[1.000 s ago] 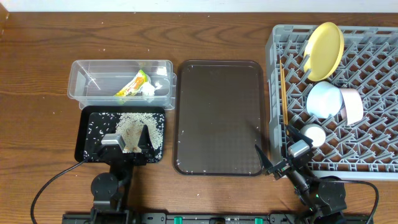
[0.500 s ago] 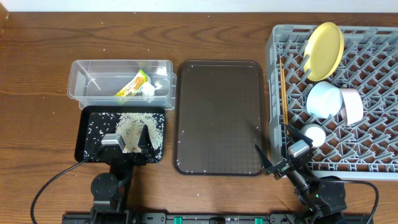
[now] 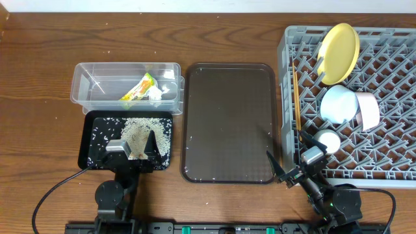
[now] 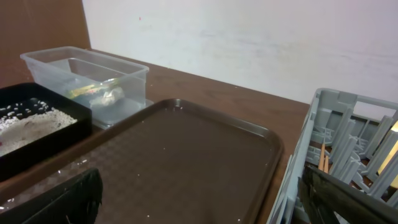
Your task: Sort waste into correct bins and load items into the dishwasher rack
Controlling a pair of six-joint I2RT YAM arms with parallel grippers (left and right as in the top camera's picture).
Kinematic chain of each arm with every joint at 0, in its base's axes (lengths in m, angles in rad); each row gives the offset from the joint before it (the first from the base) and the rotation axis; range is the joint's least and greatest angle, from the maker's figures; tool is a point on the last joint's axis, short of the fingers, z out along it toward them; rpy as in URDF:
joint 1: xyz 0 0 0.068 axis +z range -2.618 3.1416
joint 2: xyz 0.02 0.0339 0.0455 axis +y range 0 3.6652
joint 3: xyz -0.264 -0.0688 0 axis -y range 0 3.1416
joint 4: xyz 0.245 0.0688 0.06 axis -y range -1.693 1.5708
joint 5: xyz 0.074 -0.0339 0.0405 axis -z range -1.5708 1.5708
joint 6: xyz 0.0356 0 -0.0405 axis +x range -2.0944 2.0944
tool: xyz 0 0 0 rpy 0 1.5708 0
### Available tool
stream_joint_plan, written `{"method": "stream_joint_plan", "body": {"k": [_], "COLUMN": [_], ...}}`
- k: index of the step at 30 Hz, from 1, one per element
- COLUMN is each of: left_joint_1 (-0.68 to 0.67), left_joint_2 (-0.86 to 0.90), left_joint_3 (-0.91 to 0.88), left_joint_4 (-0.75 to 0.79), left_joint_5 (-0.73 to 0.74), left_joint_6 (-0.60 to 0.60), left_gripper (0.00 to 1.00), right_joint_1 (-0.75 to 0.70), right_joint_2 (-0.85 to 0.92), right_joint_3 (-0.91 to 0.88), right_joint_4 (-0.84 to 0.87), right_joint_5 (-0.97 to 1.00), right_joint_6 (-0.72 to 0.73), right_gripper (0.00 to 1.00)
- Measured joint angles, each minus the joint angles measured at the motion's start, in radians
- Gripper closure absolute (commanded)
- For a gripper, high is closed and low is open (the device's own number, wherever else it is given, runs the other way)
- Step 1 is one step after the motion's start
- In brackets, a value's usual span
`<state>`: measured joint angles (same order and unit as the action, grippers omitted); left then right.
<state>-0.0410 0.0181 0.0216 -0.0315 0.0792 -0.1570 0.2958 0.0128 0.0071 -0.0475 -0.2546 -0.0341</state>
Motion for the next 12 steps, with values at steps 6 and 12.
{"method": "stream_joint_plan", "body": {"k": [6, 12], "left_joint_1": [0.000, 0.000], "left_joint_2": [0.000, 0.000], "left_joint_3": [0.000, 0.000], "left_joint_4": [0.000, 0.000], "left_joint_5": [0.000, 0.000], "left_joint_6": [0.000, 0.000], "left_gripper": [0.02, 0.02], "right_joint_1": [0.000, 0.000], "right_joint_2": [0.000, 0.000], "right_joint_3": [0.000, 0.000], "right_joint_4": [0.000, 0.000], "right_joint_5": [0.000, 0.000], "right_joint_6": [0.000, 0.000], "right_gripper": [0.01, 0.01]}}
